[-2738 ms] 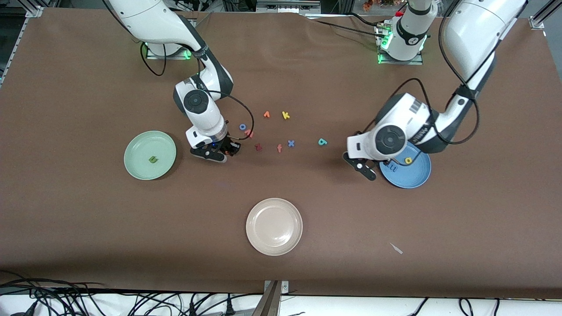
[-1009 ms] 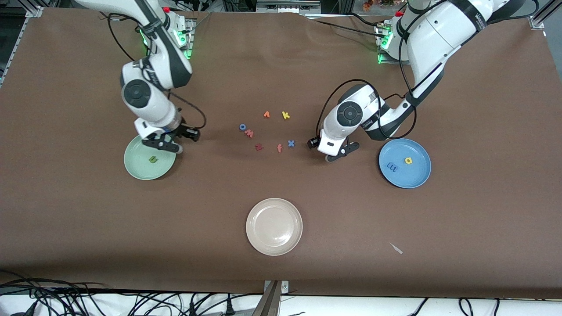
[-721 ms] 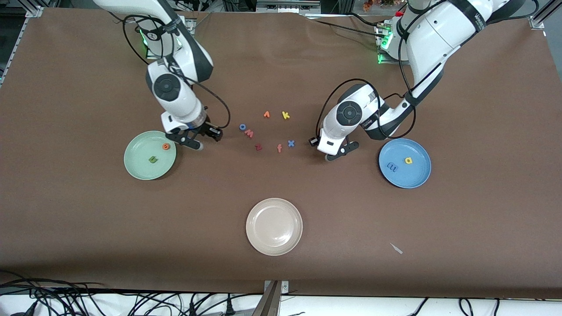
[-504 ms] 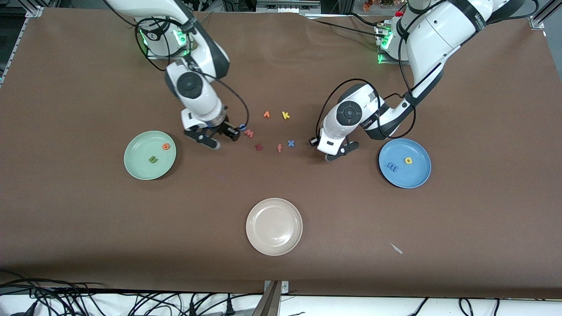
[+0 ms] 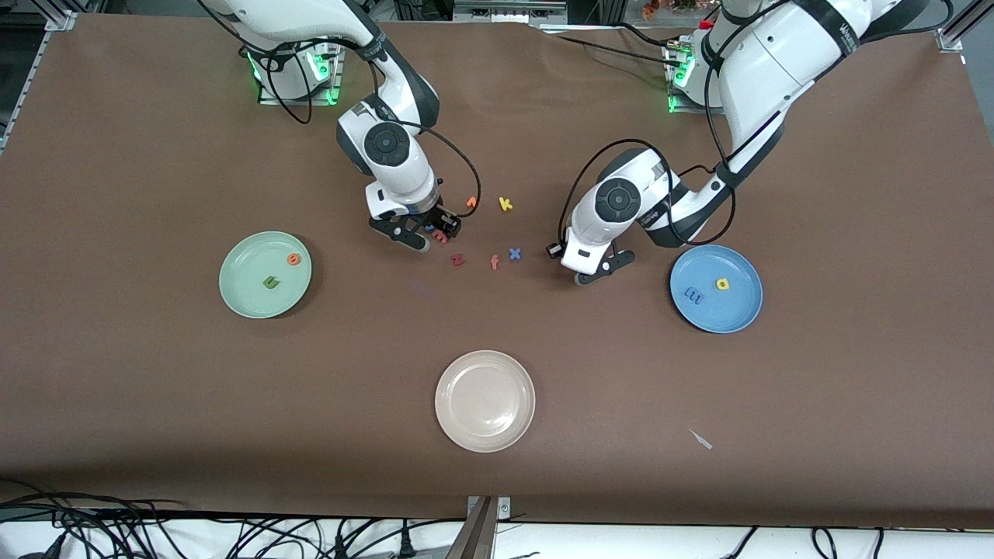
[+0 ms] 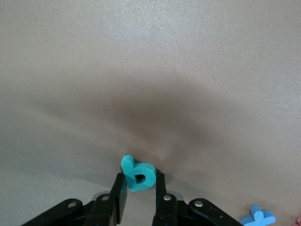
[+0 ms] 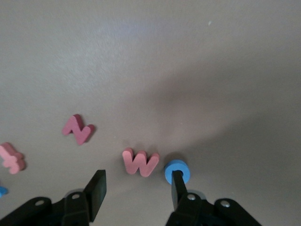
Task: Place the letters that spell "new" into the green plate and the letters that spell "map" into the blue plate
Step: 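Place the teal letter on the blue plate with the left gripper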
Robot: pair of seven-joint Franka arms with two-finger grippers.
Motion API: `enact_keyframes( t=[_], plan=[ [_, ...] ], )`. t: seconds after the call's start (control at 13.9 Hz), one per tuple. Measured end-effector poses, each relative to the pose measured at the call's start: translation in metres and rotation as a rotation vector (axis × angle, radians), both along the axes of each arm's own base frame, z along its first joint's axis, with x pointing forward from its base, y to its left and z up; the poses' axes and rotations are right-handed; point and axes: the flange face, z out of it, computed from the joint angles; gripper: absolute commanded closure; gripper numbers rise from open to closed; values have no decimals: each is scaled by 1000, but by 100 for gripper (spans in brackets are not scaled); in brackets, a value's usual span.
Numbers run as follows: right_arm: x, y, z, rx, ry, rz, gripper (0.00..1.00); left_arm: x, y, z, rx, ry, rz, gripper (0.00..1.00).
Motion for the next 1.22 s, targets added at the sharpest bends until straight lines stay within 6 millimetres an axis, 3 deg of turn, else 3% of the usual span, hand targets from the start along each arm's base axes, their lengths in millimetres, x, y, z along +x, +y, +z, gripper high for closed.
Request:
enact_keyframes(
  t=[0.22,0.58,0.79,1.01,1.22],
  plan=[
    [-6,2,-19,-11,6,9,35,5,-3,8,-5,-14,0,83],
    [-5,2,-19,-10,1,8,36,31,2,50,98,18,-25,84],
    [-3,2,-18,-5,-9,7,46,43,13,67,138,56,-153,84],
    [-1,-1,-19,-16,-22,26,54,52,32,71,148,100,-273,83],
    [-2,-2,-23,-25,-21,36,58,72,81,69,122,142,-387,83]
  ],
)
